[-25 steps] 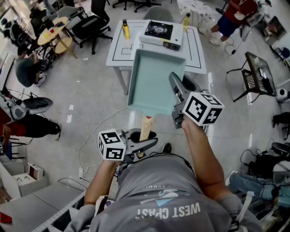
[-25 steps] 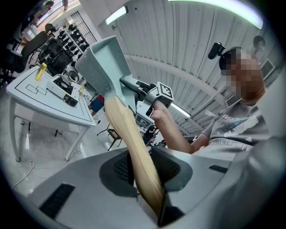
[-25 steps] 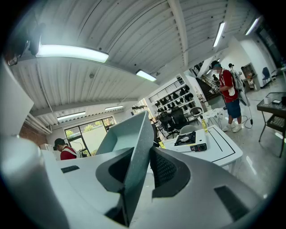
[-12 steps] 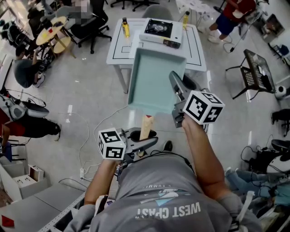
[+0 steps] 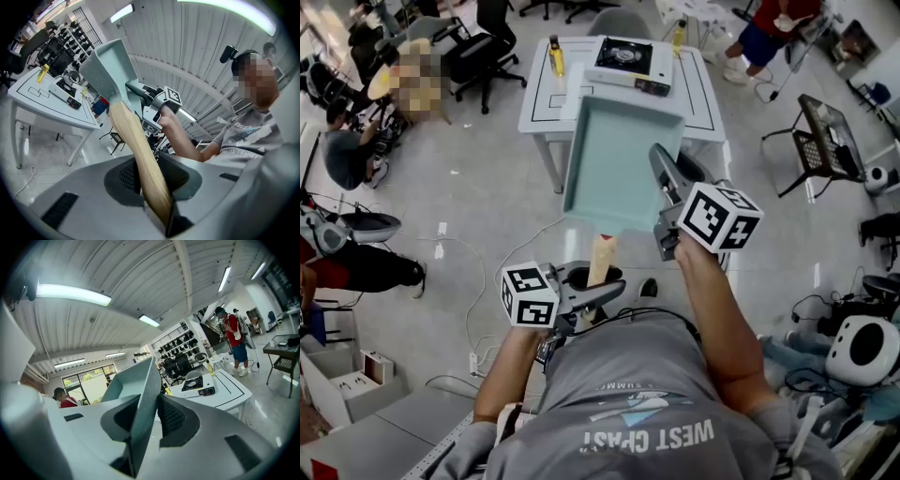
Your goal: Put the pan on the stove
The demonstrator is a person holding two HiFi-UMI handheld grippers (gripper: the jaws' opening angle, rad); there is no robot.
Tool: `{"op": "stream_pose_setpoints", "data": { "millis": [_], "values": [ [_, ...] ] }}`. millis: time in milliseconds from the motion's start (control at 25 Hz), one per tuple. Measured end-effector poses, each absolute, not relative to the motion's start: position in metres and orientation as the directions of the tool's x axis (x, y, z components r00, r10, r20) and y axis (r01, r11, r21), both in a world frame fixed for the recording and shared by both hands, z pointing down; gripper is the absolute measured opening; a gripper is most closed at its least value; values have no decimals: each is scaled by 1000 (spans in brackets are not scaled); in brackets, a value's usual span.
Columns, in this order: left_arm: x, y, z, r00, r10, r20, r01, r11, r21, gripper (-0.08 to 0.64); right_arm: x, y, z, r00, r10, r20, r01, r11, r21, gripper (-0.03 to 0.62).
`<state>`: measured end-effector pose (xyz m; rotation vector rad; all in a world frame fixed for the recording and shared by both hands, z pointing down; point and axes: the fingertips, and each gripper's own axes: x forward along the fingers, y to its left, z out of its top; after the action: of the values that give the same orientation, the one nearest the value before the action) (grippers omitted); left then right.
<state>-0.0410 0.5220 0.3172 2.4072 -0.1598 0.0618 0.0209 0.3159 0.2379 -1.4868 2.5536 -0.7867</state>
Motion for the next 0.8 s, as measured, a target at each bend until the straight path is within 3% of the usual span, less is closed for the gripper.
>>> {"op": "stream_pose_setpoints", "data": {
  "millis": [800],
  "values": [
    [-8,456,326,976,-181,118,-212,-708,674,86,38,243,248,-591,-785,185,-750,450,-484,98]
  ]
}}
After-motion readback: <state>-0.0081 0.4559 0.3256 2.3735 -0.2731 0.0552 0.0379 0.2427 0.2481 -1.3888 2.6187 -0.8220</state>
